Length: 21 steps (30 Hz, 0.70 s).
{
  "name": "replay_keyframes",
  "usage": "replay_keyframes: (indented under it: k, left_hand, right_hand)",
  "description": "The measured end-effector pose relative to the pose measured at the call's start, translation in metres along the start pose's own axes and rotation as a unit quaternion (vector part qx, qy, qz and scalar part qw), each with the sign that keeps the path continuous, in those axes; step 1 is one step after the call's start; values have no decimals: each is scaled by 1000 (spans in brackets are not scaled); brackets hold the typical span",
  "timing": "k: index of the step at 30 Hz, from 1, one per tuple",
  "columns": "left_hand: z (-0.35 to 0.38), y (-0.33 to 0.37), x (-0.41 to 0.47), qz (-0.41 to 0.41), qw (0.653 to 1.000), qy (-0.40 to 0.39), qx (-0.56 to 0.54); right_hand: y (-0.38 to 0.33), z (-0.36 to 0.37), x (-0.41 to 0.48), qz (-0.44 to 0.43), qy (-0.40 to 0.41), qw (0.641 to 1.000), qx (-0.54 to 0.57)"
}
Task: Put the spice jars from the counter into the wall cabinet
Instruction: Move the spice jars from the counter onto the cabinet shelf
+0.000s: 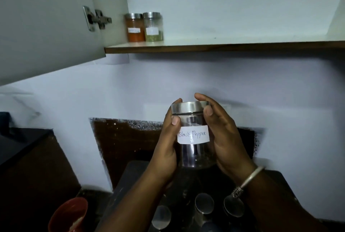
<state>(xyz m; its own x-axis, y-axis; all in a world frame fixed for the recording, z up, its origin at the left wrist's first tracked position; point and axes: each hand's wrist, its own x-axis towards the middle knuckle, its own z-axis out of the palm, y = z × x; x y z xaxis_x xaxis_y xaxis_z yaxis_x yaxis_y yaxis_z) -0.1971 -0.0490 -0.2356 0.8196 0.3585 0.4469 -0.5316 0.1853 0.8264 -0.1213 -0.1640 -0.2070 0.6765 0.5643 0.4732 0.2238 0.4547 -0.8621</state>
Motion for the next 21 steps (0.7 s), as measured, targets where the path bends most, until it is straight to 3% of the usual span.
replay_keyframes:
  k: [3, 7, 12, 15, 17, 18, 20, 21]
  left_hand:
    - [6, 23, 23, 15, 1000, -6, 11]
    - [16, 64, 77, 89, 994, -1, 71]
    - [18, 123, 172, 154, 974, -4, 164]
    - [-9, 146, 242, 137, 942, 56, 302]
    - [-40, 146, 277, 109, 875, 131, 452]
    - [-58, 144, 292, 83, 817, 139, 553]
    - [-84, 133, 309, -1, 692, 98, 715]
    - [-92, 128, 316, -36, 654, 78, 752]
  right_hand:
    - [-23, -7, 14, -46, -30, 988, -143]
    - [-69, -5, 47, -123, -58, 917, -374]
    - [-120, 6, 145, -161, -76, 898, -401]
    - [-125, 14, 227, -172, -53, 864, -470]
    - [-113, 19, 280, -158, -39, 850, -501]
    - [-104, 22, 308, -143, -34, 845, -513]
    - [-81, 23, 355, -94, -22, 846, -525]
    - [-68, 23, 374, -69, -17, 850, -522]
